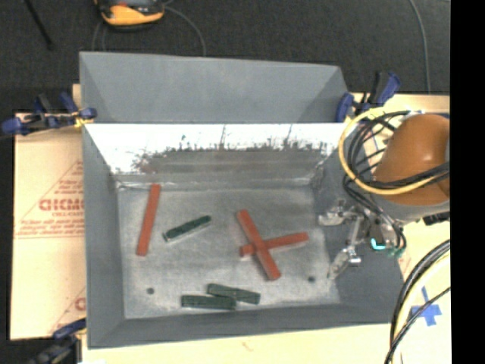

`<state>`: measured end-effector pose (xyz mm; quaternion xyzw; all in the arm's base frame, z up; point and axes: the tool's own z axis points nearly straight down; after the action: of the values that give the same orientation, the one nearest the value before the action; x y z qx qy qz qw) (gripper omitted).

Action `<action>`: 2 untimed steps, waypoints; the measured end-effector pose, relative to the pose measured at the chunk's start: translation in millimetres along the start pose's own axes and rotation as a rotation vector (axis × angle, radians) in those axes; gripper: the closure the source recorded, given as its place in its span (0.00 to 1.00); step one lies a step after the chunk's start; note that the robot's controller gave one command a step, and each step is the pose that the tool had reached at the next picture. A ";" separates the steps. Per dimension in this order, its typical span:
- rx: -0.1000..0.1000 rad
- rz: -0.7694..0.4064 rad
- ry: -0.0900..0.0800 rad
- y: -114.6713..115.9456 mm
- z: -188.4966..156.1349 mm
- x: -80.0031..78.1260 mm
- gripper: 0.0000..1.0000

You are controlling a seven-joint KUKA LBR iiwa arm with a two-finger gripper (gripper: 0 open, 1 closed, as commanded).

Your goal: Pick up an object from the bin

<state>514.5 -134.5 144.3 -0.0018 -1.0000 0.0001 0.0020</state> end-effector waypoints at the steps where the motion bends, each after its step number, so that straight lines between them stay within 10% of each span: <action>1: 0.002 -0.004 -0.007 0.3 -3.7 -2.0 0.00; 2: 0.002 0.001 -0.007 0.9 -3.0 -2.9 0.00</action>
Offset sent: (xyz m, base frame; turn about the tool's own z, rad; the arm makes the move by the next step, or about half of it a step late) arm 0.0434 0.0683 -0.0743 0.1653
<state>517.4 -133.6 147.3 -0.0025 -1.0000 0.0010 -0.0017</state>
